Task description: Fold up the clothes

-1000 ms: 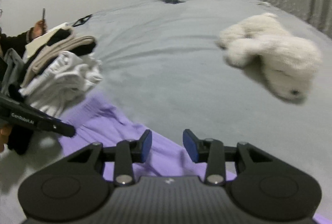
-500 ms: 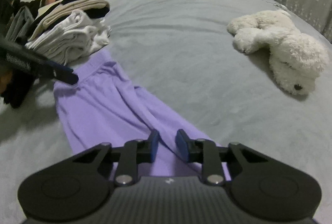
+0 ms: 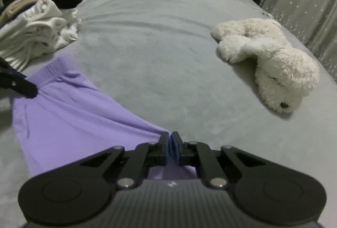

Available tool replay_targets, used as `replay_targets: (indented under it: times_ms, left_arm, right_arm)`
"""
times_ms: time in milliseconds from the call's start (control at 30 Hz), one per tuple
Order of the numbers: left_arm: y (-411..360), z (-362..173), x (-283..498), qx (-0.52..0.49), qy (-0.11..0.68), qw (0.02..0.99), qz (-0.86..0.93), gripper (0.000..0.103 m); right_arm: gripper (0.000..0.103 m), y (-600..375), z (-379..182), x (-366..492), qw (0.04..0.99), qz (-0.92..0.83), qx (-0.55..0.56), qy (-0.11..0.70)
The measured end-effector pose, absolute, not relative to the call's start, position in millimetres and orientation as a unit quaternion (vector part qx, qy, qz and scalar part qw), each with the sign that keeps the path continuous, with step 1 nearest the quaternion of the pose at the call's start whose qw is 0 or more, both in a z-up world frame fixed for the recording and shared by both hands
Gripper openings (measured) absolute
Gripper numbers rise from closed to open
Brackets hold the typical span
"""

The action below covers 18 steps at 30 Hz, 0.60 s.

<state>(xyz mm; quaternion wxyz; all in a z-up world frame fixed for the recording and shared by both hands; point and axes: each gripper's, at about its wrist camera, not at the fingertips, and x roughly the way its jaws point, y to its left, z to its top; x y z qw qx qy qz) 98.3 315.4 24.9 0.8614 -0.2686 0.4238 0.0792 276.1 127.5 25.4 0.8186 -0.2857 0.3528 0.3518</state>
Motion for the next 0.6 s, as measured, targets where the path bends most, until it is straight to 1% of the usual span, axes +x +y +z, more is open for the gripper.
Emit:
replay_targets:
  times_ms: [100, 200, 233, 333, 400, 433, 467, 500, 533, 600]
  left_arm:
    - [317, 23, 99, -0.273, 0.426, 0.859, 0.078, 0.008]
    - [319, 22, 101, -0.279, 0.429, 0.856, 0.080, 0.013]
    - [319, 22, 101, -0.280, 0.429, 0.855, 0.083, 0.016]
    - [322, 23, 100, -0.284, 0.425, 0.855, 0.084, 0.016]
    - [323, 26, 99, -0.282, 0.421, 0.858, 0.087, 0.019]
    - [323, 28, 98, -0.274, 0.418, 0.861, 0.091, 0.023]
    - [323, 30, 97, -0.267, 0.416, 0.864, 0.095, 0.027]
    - [324, 31, 96, -0.262, 0.414, 0.866, 0.099, 0.029]
    - [324, 32, 96, -0.256, 0.412, 0.868, 0.103, 0.031]
    - [326, 33, 94, -0.258, 0.408, 0.869, 0.107, 0.031]
  right_arm:
    - [0.007, 129, 21, 276, 0.831, 0.339, -0.280, 0.342]
    - [0.014, 129, 18, 276, 0.843, 0.320, -0.278, 0.330]
    - [0.014, 129, 18, 277, 0.849, 0.309, -0.278, 0.327]
    - [0.014, 126, 17, 279, 0.858, 0.288, -0.273, 0.326]
    - [0.014, 120, 21, 277, 0.865, 0.279, -0.264, 0.322]
    - [0.014, 116, 24, 274, 0.869, 0.277, -0.255, 0.321]
    - [0.017, 110, 27, 271, 0.873, 0.275, -0.243, 0.321]
    - [0.018, 104, 31, 269, 0.877, 0.273, -0.231, 0.322]
    - [0.019, 95, 34, 265, 0.880, 0.270, -0.217, 0.324]
    - [0.021, 77, 39, 260, 0.883, 0.265, -0.186, 0.339]
